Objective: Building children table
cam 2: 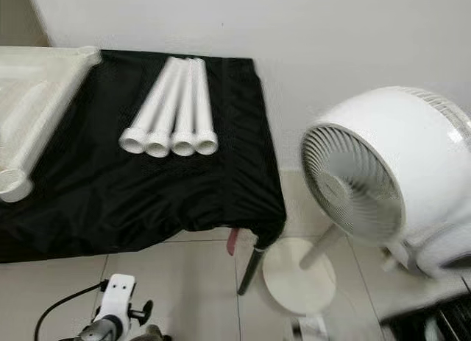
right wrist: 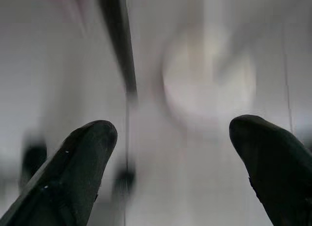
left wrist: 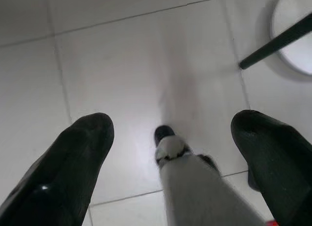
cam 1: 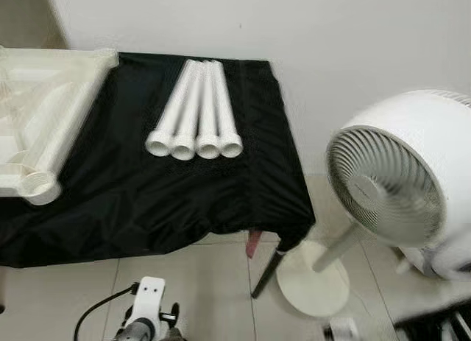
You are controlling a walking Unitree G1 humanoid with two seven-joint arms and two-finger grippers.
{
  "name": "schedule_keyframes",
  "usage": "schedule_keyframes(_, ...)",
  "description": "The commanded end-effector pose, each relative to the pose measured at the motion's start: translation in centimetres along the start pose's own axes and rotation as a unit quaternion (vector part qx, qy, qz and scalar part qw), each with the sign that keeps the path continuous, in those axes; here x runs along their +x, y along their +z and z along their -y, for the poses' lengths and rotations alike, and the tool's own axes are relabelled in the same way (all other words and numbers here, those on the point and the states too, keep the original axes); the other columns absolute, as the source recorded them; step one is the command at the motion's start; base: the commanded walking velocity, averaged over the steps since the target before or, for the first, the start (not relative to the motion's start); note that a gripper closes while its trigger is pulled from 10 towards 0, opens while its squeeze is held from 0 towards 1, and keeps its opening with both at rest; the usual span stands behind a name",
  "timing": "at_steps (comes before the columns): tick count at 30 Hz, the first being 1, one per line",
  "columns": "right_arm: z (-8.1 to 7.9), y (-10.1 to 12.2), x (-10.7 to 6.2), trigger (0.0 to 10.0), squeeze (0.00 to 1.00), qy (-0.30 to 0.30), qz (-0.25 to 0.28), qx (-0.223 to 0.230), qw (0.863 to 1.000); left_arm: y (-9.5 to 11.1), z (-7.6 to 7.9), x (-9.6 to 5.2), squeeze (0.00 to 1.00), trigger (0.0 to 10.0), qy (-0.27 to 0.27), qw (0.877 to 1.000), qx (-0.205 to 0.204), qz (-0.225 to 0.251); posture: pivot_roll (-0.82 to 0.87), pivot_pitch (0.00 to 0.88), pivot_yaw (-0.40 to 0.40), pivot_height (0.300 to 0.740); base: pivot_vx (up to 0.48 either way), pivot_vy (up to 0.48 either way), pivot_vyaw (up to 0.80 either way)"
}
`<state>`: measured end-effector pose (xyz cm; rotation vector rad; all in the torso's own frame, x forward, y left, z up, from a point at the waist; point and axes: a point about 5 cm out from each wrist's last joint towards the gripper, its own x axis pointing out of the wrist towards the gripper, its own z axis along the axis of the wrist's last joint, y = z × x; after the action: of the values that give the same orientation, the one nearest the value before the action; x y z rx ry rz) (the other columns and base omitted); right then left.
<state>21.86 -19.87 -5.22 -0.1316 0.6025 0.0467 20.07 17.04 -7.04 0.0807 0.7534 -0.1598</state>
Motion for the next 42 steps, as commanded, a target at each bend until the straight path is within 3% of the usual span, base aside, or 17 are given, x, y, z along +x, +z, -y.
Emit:
schedule_keyframes(1,0.1,2.3,0.8,10.0,0.0,-0.004,0.042,0.007,0.999,-1.1,0.0,-0.4,0.0,10.0,0.013,1.0,-0.005,-0.016,0.07,0.086,-0.011,0.74,0.0,0.0,0.0)
schedule_keyframes(4,0.0,3.5,1.2,10.0,0.0,0.008,0.058,0.002,0.998,-1.4,0.1,-0.4,0.0,10.0,-0.001,0.999,-0.031,-0.024,0.08,0.079,-0.015,0.74,0.0,0.0,0.0)
schedule_keyframes(13,-1.7,3.9,1.7,10.0,0.0,0.046,0.044,-0.031,0.997,-0.9,0.4,-0.2,0.0,10.0,0.005,0.999,-0.042,-0.013,0.1,0.057,-0.037,0.74,0.0,0.0,0.0)
schedule_keyframes(19,-1.4,1.0,0.8,10.0,0.0,0.045,-0.014,-0.034,0.998,0.2,0.6,0.1,0.0,10.0,0.012,0.999,-0.029,0.012,0.12,0.038,-0.06,0.74,0.0,0.0,0.0)
schedule_keyframes(25,-1.3,-1.2,-0.1,10.0,0.0,0.035,-0.054,-0.035,0.997,-0.5,-0.1,-0.1,0.0,10.0,0.033,0.999,-0.029,-0.007,0.13,0.004,-0.044,0.74,0.0,0.0,0.0)
schedule_keyframes(29,-1.4,-1.6,-0.2,10.0,0.0,0.024,-0.065,-0.025,0.997,-1.2,-0.3,-0.3,0.0,10.0,0.036,0.997,-0.055,-0.027,0.12,0.0,-0.03,0.74,0.0,0.0,0.0)
schedule_keyframes(42,-1.9,-2.5,-0.6,10.0,0.0,0.029,-0.081,-0.027,0.996,-1.6,0.1,-0.3,0.0,10.0,0.031,0.997,-0.045,-0.049,0.11,0.0,-0.028,0.74,0.0,0.0,0.0)
